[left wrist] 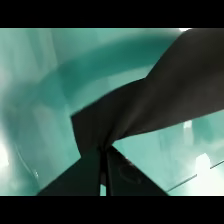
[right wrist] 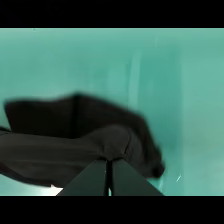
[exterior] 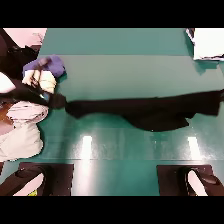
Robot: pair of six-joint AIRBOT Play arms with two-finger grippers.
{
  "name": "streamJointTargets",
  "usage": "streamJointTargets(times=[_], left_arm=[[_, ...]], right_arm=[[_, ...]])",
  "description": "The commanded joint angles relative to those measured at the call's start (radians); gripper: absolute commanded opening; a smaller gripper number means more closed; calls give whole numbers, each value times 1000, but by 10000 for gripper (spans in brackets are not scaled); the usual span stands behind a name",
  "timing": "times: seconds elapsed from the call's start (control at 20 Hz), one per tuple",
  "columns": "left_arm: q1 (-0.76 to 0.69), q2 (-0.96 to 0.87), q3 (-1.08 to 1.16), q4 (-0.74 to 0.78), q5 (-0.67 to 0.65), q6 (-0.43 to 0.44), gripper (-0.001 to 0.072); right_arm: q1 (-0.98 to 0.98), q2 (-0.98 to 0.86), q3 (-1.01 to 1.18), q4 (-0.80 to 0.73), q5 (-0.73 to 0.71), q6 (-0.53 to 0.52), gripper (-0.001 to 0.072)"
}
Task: Fold the shirts.
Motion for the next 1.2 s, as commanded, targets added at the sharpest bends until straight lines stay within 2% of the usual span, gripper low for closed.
streamJointTargets(times=[0.0,0.2,0.3,0.5,0.6,0.8,0.85,0.9,0.95,1.15], left_arm=[[1,0,-245,-2,83,-2,31],[1,0,-270,1,132,0,31],[1,0,-249,3,192,-2,31],[1,0,-146,3,224,0,31],[1,0,-106,3,257,5,31],[1,0,-16,58,308,10,34],[1,0,15,60,306,10,243],[1,0,45,59,299,2,532],[1,0,71,59,282,-4,586],[-15,0,100,-29,183,-28,586]], right_arm=[[6,-48,-175,2,-45,2,13],[92,-84,-251,0,31,2,13],[147,-35,-308,1,69,6,13],[219,119,-422,0,124,58,33],[212,177,-439,-1,118,74,331],[108,208,-381,2,151,72,342],[80,205,-365,2,146,71,342],[55,193,-349,2,144,61,342],[35,177,-335,2,145,53,342],[-5,81,-267,2,137,34,342]])
